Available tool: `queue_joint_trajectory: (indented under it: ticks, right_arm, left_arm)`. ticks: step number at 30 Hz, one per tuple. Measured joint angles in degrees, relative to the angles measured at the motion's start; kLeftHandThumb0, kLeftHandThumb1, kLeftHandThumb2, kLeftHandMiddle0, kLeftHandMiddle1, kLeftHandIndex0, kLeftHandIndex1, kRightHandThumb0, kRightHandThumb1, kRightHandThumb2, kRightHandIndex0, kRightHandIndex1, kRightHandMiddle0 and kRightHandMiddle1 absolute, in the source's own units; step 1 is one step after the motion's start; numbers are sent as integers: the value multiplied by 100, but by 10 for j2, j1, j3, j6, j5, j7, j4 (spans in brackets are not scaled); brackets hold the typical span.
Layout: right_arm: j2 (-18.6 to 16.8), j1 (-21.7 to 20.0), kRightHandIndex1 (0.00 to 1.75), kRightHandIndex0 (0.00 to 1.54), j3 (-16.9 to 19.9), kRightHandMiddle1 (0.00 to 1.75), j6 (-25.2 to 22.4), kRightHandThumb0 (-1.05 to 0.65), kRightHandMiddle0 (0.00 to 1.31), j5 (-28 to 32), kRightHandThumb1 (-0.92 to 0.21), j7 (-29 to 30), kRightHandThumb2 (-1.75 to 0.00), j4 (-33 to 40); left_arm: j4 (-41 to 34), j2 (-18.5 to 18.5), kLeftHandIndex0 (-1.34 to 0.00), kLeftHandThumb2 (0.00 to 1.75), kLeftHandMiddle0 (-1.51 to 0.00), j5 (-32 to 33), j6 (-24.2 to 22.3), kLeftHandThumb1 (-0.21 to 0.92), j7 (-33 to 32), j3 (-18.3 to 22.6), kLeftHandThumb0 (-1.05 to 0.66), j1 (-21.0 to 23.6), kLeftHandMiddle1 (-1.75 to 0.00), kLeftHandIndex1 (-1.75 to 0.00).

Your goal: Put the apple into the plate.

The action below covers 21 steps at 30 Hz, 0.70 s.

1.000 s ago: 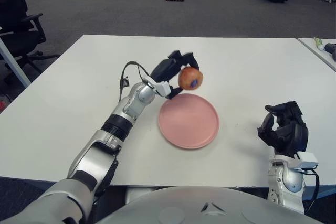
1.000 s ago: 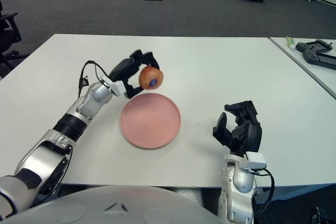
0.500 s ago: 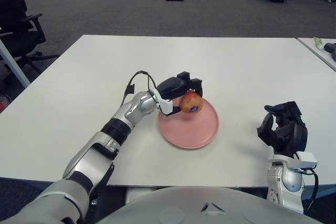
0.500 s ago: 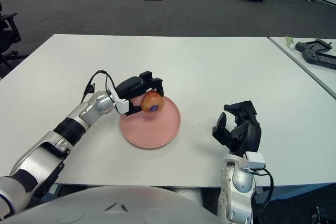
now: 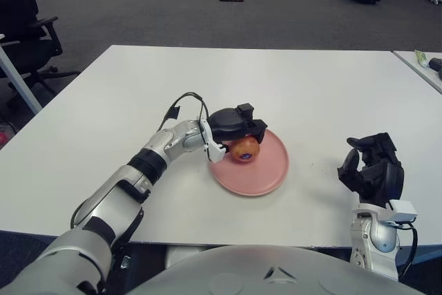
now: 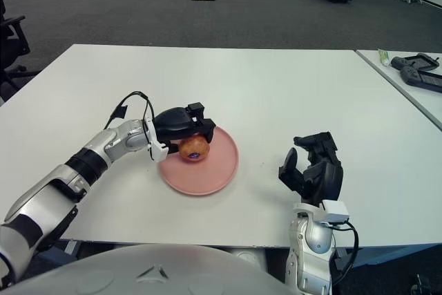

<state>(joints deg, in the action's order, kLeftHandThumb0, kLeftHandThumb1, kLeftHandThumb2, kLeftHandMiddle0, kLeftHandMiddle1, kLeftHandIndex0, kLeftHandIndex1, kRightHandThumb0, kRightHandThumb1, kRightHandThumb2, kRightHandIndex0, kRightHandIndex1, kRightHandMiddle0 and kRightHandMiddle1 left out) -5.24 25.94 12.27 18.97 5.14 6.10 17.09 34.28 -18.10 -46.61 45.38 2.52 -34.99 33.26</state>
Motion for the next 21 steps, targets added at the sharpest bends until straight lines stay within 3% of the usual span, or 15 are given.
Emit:
queue_joint_trajectory:
  ticks: [5, 8, 11, 12, 13, 14, 15, 16, 18, 21]
  right_arm:
    - [0, 0, 144, 64, 0, 175, 0, -42, 46, -1, -51, 0, -109, 0]
    - [0, 0, 144, 65, 0, 175, 0, -42, 46, 0, -50, 0, -109, 0]
    - [0, 0, 144, 65, -1, 175, 0, -42, 47, 1, -50, 0, -109, 0]
    - [0, 0, 144, 65, -1, 175, 0, -42, 47, 1, -50, 0, -109, 0]
    - [0, 0, 144, 65, -1, 175, 0, -42, 47, 2, -50, 0, -109, 0]
    - [0, 0, 144, 65, -1, 175, 0, -42, 46, 2, -50, 0, -109, 0]
    - [-1, 0, 144, 65, -1, 175, 0, -42, 46, 3, -50, 0, -109, 0]
    - [-1, 0, 145, 65, -1, 175, 0, -42, 46, 4, -51, 0, -108, 0]
    - [-1, 0, 146, 64, -2, 175, 0, -42, 45, 4, -52, 0, -107, 0]
    - [-2, 0, 146, 63, -2, 175, 0, -42, 45, 2, -52, 1, -107, 0]
  left_arm:
    - [17, -4, -62, 154, -80, -12, 24, 8, -10, -14, -1, 21, -174, -160]
    - [24, -7, -55, 129, -76, -11, 41, 32, -9, -20, -31, 29, -174, -170]
    - [28, -11, -49, 115, -68, -7, 56, 44, -3, -23, -40, 36, -175, -173]
    - [29, -13, -40, 109, -54, -2, 62, 51, 3, -24, -50, 39, -169, -171]
    - [30, -14, -25, 94, -35, 3, 67, 65, 11, -26, -66, 41, -160, -166]
    - [31, -16, -16, 83, -22, 9, 74, 75, 20, -27, -77, 45, -136, -145]
    - [32, -19, -13, 80, -18, 14, 82, 78, 33, -30, -81, 49, -127, -136]
    - [33, -21, -8, 78, -11, 20, 90, 83, 45, -33, -87, 53, -98, -111]
    - [32, -26, -3, 78, -5, 33, 99, 88, 74, -37, -94, 57, -61, -78]
    - [14, -34, -1, 85, -2, 62, 102, 91, 131, -42, -99, 56, -31, -47]
